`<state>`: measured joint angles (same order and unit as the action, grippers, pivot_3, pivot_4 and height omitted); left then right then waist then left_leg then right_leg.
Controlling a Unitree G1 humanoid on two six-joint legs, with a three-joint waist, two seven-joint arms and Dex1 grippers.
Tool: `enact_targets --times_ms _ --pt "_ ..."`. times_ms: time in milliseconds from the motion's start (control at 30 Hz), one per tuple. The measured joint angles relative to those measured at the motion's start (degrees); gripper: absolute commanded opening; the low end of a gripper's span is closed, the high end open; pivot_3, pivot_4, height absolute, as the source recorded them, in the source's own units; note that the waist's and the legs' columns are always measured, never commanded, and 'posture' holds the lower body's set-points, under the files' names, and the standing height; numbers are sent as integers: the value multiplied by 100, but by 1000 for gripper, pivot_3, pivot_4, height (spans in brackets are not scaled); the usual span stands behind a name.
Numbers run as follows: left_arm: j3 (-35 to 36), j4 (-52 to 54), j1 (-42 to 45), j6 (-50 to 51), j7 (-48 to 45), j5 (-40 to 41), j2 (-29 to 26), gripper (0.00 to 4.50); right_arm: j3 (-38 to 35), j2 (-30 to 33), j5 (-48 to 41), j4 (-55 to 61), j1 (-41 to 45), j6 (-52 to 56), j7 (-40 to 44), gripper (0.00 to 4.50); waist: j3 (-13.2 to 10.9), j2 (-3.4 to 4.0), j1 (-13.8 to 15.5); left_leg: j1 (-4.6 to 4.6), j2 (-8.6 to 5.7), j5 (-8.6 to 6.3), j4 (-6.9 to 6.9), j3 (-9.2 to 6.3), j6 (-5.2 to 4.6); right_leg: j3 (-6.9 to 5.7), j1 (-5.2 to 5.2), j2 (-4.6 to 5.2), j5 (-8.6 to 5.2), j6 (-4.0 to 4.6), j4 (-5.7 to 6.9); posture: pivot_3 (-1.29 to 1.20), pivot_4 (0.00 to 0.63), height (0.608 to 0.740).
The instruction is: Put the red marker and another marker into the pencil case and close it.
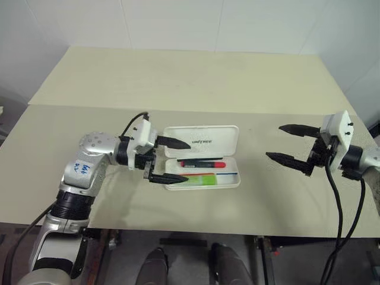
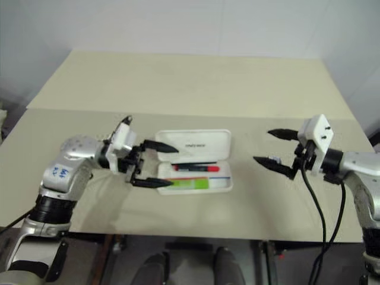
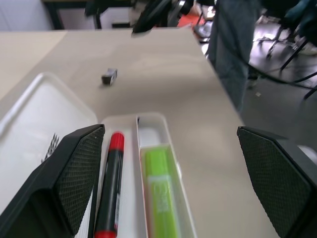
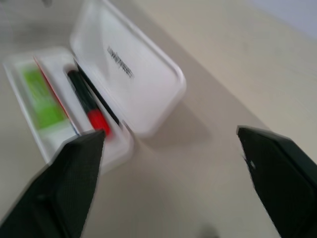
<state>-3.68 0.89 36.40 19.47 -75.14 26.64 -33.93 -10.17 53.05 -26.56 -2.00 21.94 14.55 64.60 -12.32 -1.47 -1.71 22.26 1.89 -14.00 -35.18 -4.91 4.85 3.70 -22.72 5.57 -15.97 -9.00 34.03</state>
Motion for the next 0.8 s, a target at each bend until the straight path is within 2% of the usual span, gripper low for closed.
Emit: enact_targets --times_ms 167,333,600,800 --pt "315 80 534 359 119 354 -41 4490 728 15 828 -1890 1050 -907 728 4500 -1 1 -9 1 0 1 0 1 2 0 0 0 3 -6 -1 0 150 740" --pt "442 178 813 510 202 451 -140 4490 1049 -183 1338 -3359 1780 -1576 1184 4500 -2 3 -14 3 0 2 4 1 4 0 0 0 -1 -14 -5 0 150 740" --pt "523 363 842 812 220 490 -578 4490 1315 -446 1898 -4878 2201 -2378 1501 4500 -7 11 -20 6 0 4 6 3 9 0 -1 0 -9 -19 -3 0 150 740" --pt "541 531 697 818 221 491 -751 4490 1407 -525 2181 -5532 2343 -2786 1513 4500 -7 11 -30 3 0 5 4 3 11 0 0 0 -9 -19 4 0 150 740"
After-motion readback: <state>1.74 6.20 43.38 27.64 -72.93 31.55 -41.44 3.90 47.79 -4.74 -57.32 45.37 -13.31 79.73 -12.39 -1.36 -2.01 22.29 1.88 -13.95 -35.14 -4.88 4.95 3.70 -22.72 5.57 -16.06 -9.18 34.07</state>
